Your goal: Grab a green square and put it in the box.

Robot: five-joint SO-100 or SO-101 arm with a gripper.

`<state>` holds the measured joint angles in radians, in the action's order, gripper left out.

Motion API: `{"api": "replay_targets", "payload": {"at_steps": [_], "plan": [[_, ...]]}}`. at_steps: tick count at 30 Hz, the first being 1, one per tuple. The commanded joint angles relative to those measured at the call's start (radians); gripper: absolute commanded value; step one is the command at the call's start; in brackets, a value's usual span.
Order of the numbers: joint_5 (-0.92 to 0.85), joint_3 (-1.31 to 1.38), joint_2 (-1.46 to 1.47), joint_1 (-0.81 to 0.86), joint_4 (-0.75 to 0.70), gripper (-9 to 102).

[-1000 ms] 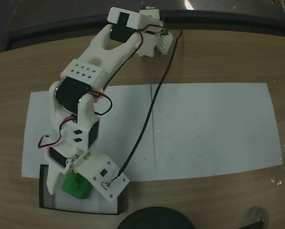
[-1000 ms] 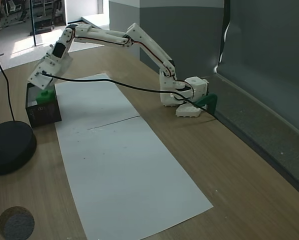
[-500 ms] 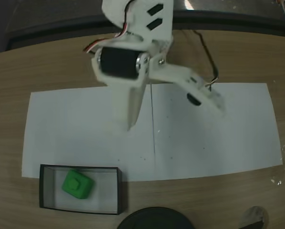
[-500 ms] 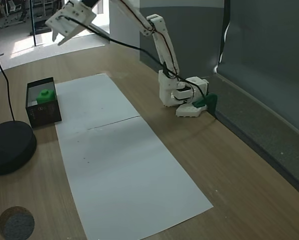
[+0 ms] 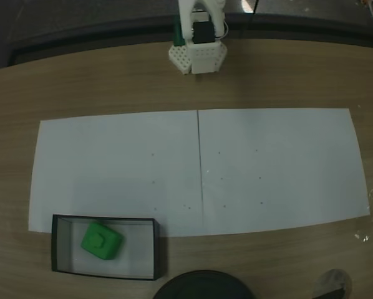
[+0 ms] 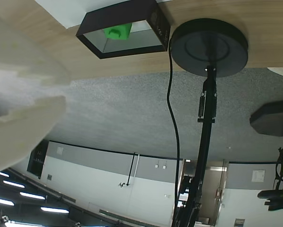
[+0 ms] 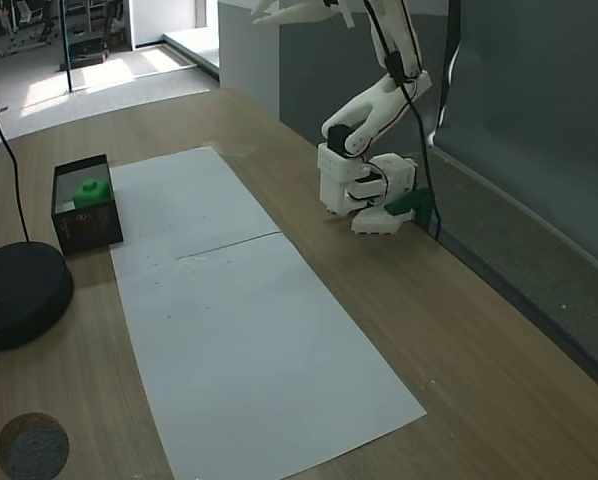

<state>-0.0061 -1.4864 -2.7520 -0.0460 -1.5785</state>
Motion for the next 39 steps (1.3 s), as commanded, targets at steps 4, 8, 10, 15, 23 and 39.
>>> {"api": "replay_targets", "payload": {"at_steps": [4,8,10,15,23,39], "plan": [[-0.04,-0.388,-0.391,-0.002,0.037,0],[-0.044,-0.512,-0.528,-0.002,0.041,0],[-0.091,-0.558,-0.58,-0.002,0.041,0],[-0.152,-0.638,-0.693,-0.002,0.041,0],[-0.052,-0.655,-0.721,-0.005,0.048,0],[0.126,-1.384,-0.724,0.038,0.543,0]]}}
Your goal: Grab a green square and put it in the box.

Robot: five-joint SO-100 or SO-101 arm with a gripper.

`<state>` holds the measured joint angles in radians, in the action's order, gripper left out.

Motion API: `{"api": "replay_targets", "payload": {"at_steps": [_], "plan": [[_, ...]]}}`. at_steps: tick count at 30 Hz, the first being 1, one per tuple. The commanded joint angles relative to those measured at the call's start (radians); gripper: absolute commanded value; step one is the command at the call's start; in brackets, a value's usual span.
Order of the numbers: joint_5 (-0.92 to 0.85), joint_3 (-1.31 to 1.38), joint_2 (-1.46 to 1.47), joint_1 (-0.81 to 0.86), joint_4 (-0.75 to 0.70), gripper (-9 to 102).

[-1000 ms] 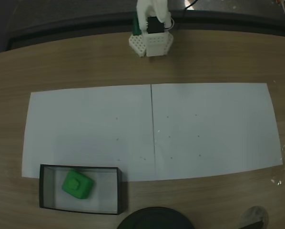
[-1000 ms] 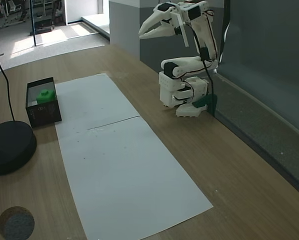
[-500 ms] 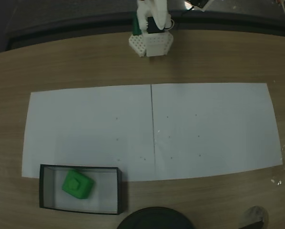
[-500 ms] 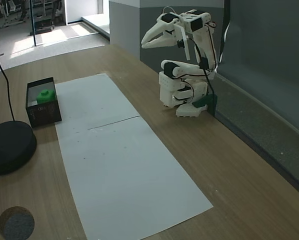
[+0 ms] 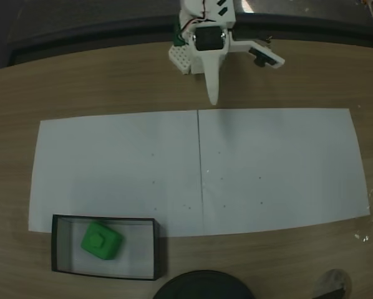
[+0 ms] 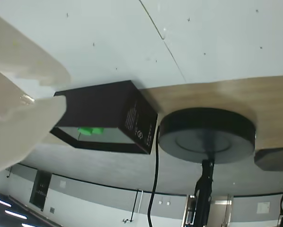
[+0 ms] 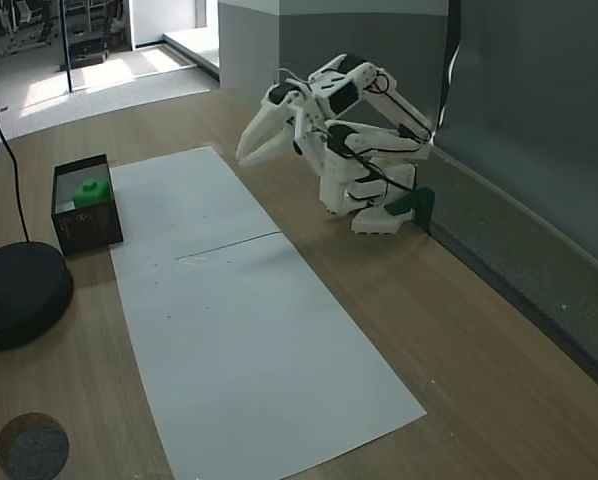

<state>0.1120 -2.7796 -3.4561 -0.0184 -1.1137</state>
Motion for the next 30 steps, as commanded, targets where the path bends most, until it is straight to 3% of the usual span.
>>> {"api": "replay_targets", "payload": {"at_steps": [1,5,10,16,30], "plan": [[0.009,-0.133,-0.02,0.014,0.092,0],[0.011,-0.285,-0.021,0.012,0.107,0],[0.011,-0.291,-0.02,0.017,0.078,0],[0.011,-0.224,-0.02,0.009,-0.173,0],[0.009,-0.221,-0.02,0.014,-0.176,0]]}}
